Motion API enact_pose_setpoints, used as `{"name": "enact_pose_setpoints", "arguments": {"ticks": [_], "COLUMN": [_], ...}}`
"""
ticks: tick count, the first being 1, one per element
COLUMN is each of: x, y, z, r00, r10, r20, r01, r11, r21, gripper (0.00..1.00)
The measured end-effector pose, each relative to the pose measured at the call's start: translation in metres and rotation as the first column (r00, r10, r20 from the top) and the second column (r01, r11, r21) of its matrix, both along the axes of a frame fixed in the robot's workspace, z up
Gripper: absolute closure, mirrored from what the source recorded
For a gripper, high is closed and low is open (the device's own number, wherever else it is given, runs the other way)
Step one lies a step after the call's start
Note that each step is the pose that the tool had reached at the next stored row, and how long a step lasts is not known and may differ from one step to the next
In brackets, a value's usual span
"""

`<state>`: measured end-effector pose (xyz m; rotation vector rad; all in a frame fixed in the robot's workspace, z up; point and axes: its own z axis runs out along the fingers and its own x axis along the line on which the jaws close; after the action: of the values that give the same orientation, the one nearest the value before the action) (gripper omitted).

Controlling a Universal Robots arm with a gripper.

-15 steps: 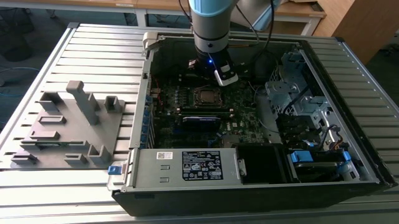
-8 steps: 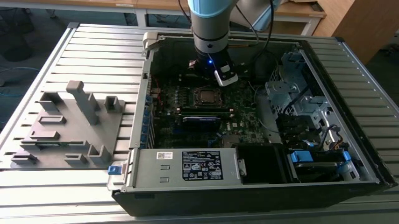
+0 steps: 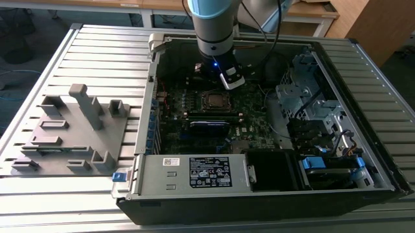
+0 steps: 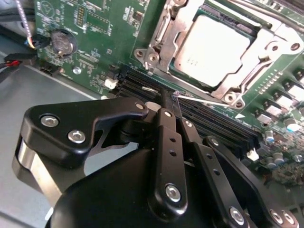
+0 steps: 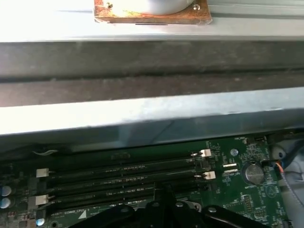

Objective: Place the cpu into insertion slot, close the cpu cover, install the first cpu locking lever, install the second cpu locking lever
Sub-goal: 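Install the first cpu locking lever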

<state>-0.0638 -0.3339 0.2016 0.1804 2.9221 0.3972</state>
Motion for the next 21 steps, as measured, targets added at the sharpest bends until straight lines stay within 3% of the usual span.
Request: {"name": "enact_pose_setpoints", "arguments": {"ticks": [2,4,21], "x": [-0.0015,-0.0024,-0.007], "y": [0.0,0.0,0.0], "z": [-0.0007,-0.0013,-0.0089], "r00": [0.9998,0.9996,0.9992], "r10": [0.0,0.0,0.0], "r20": [0.0202,0.0296,0.04], "r01": [0.0,0.0,0.0], "r11": [1.0,1.0,1.0], "r21": [-0.0007,-0.0008,-0.0015], "gripper": [0.9,0.9,0.9]}}
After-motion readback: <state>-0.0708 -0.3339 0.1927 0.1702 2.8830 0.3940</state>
